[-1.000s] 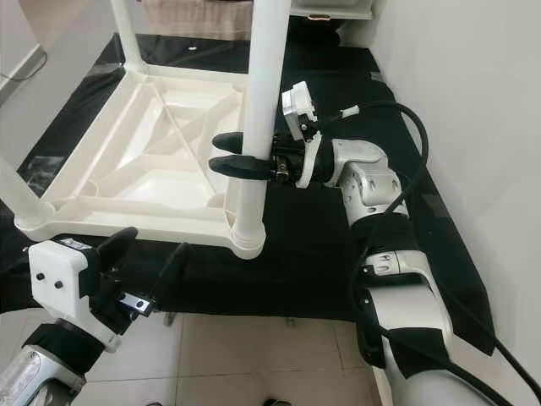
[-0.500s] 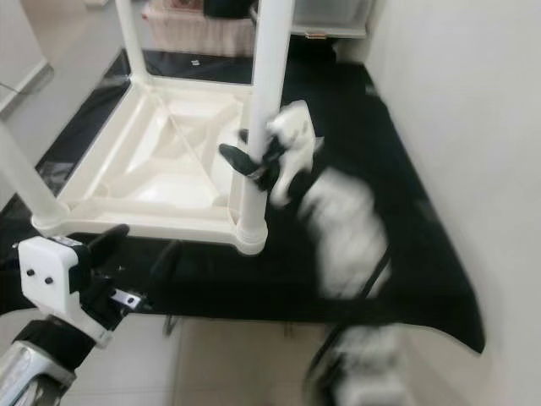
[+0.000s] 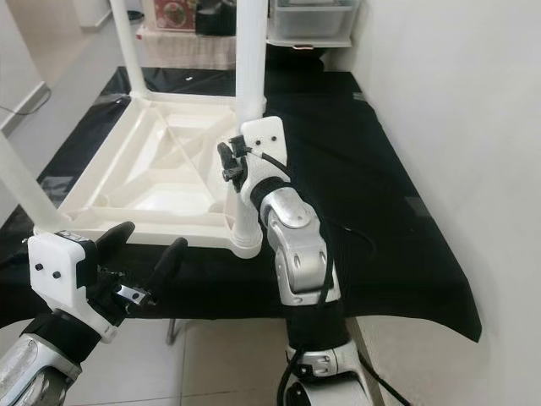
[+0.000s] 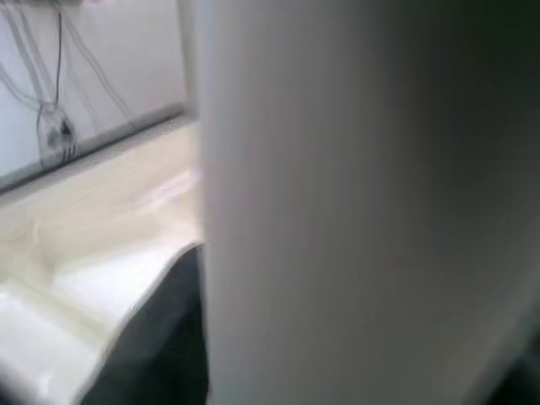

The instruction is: Building children table

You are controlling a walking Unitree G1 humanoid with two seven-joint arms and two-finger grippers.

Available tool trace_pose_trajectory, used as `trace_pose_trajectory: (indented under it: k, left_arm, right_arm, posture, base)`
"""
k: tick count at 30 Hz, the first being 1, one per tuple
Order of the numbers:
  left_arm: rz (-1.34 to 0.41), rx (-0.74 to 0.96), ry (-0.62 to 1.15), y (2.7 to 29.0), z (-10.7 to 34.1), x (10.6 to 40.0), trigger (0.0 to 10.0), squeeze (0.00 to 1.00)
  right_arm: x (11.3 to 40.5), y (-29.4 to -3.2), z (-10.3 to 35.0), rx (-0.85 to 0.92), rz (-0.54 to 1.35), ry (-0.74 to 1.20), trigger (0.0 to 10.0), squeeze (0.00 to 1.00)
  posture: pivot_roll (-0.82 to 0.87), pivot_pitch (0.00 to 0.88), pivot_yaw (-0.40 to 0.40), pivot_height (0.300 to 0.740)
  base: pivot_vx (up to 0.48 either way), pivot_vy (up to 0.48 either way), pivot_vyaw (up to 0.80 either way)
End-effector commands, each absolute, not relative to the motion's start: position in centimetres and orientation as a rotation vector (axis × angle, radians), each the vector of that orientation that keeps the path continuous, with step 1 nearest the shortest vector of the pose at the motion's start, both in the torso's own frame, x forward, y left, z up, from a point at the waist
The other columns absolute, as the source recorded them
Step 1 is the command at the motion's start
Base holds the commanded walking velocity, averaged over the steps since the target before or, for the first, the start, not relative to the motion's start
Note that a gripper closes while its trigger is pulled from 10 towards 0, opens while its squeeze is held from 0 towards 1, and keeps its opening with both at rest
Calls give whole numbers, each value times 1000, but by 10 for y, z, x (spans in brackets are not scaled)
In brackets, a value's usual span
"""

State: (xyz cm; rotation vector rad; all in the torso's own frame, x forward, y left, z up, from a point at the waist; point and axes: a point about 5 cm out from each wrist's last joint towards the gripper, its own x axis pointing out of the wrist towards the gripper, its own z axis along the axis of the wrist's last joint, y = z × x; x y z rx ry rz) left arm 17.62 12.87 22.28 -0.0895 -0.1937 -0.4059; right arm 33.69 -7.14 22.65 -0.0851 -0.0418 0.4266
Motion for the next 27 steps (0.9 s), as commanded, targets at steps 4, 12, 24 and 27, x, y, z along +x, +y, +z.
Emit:
trace_pose_trajectory:
  k: [4, 12, 24, 27]
  left_arm:
    - [-409, -90, -166, 129, 219, 176, 10000, 0]
    - [-367, -60, -147, 136, 214, 176, 10000, 0]
    - [-313, 8, -125, 158, 201, 189, 10000, 0]
    - [-311, 17, -116, 161, 195, 194, 10000, 0]
  right_arm:
    - [333, -68, 236, -46, 600, -89, 10000, 1000]
    - [327, -98, 243, 26, 671, -163, 10000, 0]
    - [271, -155, 208, 70, 549, -141, 10000, 0]
    - [262, -163, 210, 78, 520, -168, 10000, 0]
  posture:
    - [151, 182, -48, 740]
    - [150, 183, -67, 740]
    - [106, 159, -42, 740]
    - [85, 147, -29, 740]
  base:
    - [0, 0, 0]
    - [0, 0, 0]
    - [0, 0, 0]
    - [0, 0, 0]
